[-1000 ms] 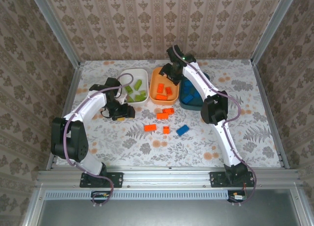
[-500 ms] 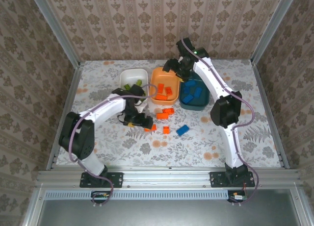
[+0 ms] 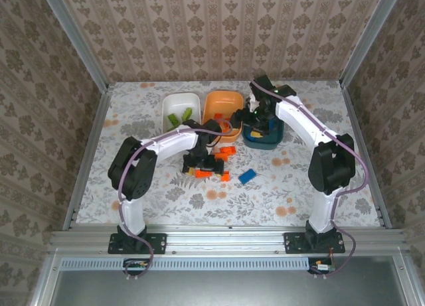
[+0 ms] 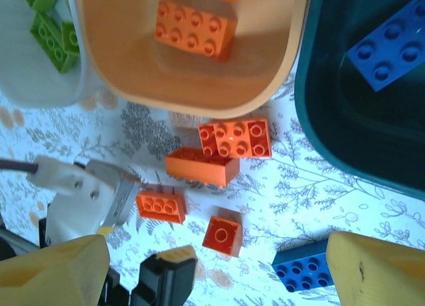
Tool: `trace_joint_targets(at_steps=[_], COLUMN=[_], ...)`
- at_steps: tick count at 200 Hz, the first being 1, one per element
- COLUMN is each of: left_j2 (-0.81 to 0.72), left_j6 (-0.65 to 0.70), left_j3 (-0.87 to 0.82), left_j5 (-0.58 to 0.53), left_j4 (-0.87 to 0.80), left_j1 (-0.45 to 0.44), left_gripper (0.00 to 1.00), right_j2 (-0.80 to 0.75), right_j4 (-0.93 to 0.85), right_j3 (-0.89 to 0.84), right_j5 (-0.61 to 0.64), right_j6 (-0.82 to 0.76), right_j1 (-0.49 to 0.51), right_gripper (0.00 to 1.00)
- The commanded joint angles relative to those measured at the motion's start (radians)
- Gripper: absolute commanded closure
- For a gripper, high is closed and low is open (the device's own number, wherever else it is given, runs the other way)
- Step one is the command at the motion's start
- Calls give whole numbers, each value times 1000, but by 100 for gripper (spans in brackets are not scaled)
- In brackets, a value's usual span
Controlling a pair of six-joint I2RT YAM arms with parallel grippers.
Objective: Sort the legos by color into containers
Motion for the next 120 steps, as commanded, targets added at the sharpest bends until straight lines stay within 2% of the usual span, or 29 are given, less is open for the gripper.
trace_joint_targets(at_steps=[1,16,55,120], left_j2=[43,56,36,-52], left_j6=[-108,-120,-82,47], left_j3=[33,31,-13,-115], left_j5=[-28,-35,-68,-61], left_j4=[-48,-60,-47,42], left_j1=[-27,-36,-10,68], left_gripper=[0,1,3,6], right_j2=[-60,-92,-187,-371], right_j4=[59,77,85,139], right_j3=[-79,-122,-187,-325], right_j5=[-95,-108,-43,102], right_j6=[-8,1,48,226], right_j1=[-19,-20,-1,151], right_gripper=[14,14,13,15])
